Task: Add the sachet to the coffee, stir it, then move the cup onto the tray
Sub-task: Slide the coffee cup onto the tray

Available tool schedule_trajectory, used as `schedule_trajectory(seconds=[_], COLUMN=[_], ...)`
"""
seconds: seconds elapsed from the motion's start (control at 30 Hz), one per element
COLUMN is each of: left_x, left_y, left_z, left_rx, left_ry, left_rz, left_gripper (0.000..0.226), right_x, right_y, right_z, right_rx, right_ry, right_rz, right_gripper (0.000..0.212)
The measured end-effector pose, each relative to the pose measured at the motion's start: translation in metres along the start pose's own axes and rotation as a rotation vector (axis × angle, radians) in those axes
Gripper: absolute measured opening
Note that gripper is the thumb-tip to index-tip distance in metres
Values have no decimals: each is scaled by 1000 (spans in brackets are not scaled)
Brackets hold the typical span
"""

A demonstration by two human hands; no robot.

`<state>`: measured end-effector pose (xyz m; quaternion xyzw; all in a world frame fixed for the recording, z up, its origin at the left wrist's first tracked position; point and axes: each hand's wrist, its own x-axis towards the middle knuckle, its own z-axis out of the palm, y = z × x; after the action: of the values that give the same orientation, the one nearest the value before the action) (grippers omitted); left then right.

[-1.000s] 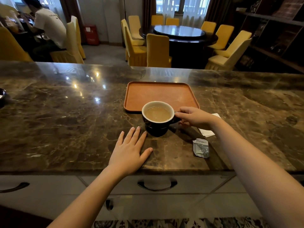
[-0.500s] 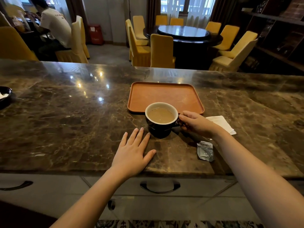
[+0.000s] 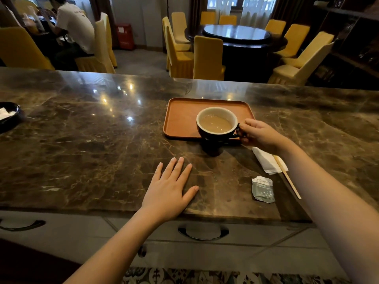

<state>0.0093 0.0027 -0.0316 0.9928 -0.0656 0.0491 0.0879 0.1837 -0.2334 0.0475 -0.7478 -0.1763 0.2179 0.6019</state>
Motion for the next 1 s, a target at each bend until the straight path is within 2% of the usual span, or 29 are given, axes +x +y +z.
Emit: schedule_trajectory(seconds=[0.23,0.57,1.0], left_x=[-1,-1,-3], left_y=[0,3,6], left_z=[1,-4,-6], left_rx=[-3,4,7], left_ry=[2,-16,-20], left_rz=[-2,-14,-42], left_gripper=[64,66,66], right_x=[26,64,86], right_y=[2,7,18], right_z=[-16,-19,-31], right_rx=[-19,-44,43], right_ry=[16,44,20], right_rz=[17,46,70], right_gripper=[18,22,26])
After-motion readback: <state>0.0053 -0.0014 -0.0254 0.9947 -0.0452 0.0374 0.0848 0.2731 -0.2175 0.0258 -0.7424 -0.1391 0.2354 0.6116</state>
